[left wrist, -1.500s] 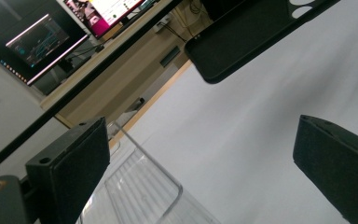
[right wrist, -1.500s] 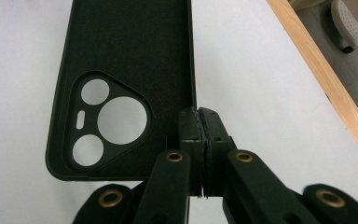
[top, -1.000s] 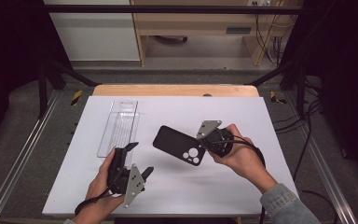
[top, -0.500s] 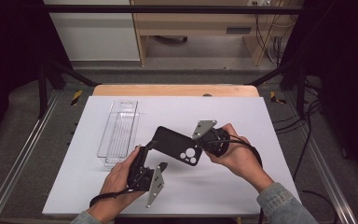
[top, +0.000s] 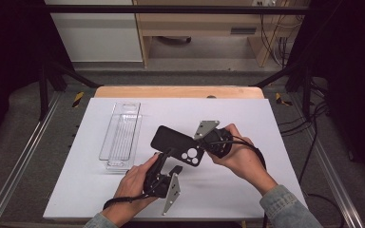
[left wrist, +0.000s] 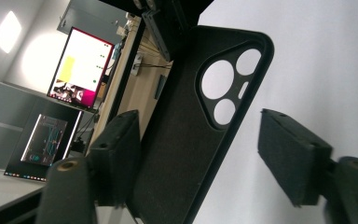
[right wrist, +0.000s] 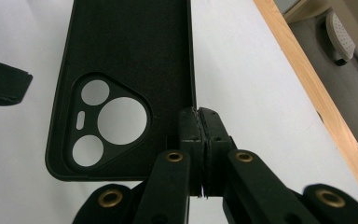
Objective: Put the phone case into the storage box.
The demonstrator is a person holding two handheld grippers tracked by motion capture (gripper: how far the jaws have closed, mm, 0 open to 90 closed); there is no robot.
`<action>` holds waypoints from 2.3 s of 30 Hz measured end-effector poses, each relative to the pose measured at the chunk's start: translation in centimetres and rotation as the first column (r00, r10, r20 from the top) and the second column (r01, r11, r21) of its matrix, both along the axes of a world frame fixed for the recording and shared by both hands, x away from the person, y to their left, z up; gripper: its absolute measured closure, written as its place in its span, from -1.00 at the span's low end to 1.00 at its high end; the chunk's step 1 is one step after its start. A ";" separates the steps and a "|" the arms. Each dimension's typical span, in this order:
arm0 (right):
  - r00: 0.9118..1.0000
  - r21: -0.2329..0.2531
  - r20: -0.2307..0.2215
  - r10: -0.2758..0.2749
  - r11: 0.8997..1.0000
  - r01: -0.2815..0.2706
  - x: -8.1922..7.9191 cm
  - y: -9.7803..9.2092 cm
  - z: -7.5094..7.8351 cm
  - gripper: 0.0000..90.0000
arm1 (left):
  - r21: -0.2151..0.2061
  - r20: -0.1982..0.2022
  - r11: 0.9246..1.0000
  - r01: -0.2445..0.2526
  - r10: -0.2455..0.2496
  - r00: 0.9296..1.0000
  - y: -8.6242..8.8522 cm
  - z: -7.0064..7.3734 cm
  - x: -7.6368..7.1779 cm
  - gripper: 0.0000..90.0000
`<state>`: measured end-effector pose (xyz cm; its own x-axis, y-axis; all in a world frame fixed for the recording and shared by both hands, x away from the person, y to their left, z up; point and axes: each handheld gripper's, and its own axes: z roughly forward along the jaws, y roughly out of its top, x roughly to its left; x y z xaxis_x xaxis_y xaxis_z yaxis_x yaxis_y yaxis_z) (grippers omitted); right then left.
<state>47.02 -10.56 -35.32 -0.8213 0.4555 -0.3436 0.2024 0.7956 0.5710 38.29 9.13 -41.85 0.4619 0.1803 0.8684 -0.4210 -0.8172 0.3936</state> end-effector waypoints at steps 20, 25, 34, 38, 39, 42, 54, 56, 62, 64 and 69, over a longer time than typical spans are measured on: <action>1.000 -0.006 0.006 0.017 1.000 -0.017 -0.3 1.2 0.2 0.99 | 0.082 -0.007 0.996 0.033 -0.032 0.999 -0.8 -0.7 -0.6 0.24; 1.000 -0.005 0.006 0.017 1.000 -0.017 -0.4 1.2 0.3 0.99 | 0.140 -0.015 0.989 0.055 -0.053 0.998 -1.4 -1.1 -0.7 0.37; 1.000 -0.006 0.002 0.027 1.000 -0.027 -0.5 1.3 0.3 0.99 | 0.204 0.002 0.977 0.054 -0.056 0.998 -1.6 -1.2 -0.6 0.57; 1.000 -0.008 0.002 0.031 0.999 -0.031 -0.5 1.4 0.3 0.99 | 0.187 -0.003 0.980 0.065 -0.066 0.998 -1.6 -1.4 -0.5 0.65; 0.999 -0.009 0.002 0.032 0.999 -0.032 -0.5 1.4 0.3 0.99 | 0.191 -0.002 0.979 0.066 -0.067 0.998 -1.6 -1.4 -0.5 0.69; 0.999 -0.010 0.003 0.032 0.999 -0.032 -0.6 1.5 0.2 0.99 | 0.229 0.014 0.972 0.057 -0.061 0.998 -1.6 -1.2 -0.6 0.75; 0.998 -0.001 -0.003 0.064 0.998 -0.064 -0.7 1.6 0.3 0.98 | 0.228 0.007 0.971 0.068 -0.072 0.997 -1.5 -1.7 -0.9 0.87; 0.998 0.005 -0.008 0.069 0.998 -0.069 -0.6 1.6 0.3 0.97 | 0.257 0.013 0.964 0.062 -0.067 0.998 -1.5 -1.6 -1.0 0.88; 0.996 0.013 -0.019 0.085 0.996 -0.085 -0.6 1.6 0.4 0.95 | 0.264 0.008 0.963 0.064 -0.068 0.998 -1.5 -1.7 -1.0 0.90; 0.996 0.025 -0.028 0.080 0.997 -0.079 -0.5 1.6 0.4 0.92 | 0.267 0.009 0.962 0.062 -0.067 0.998 -1.5 -1.6 -1.0 0.90; 0.998 0.067 -0.030 0.061 0.996 -0.059 -0.4 1.4 0.7 0.74 | 0.263 0.010 0.963 0.061 -0.066 0.998 -1.4 -1.5 -1.0 0.90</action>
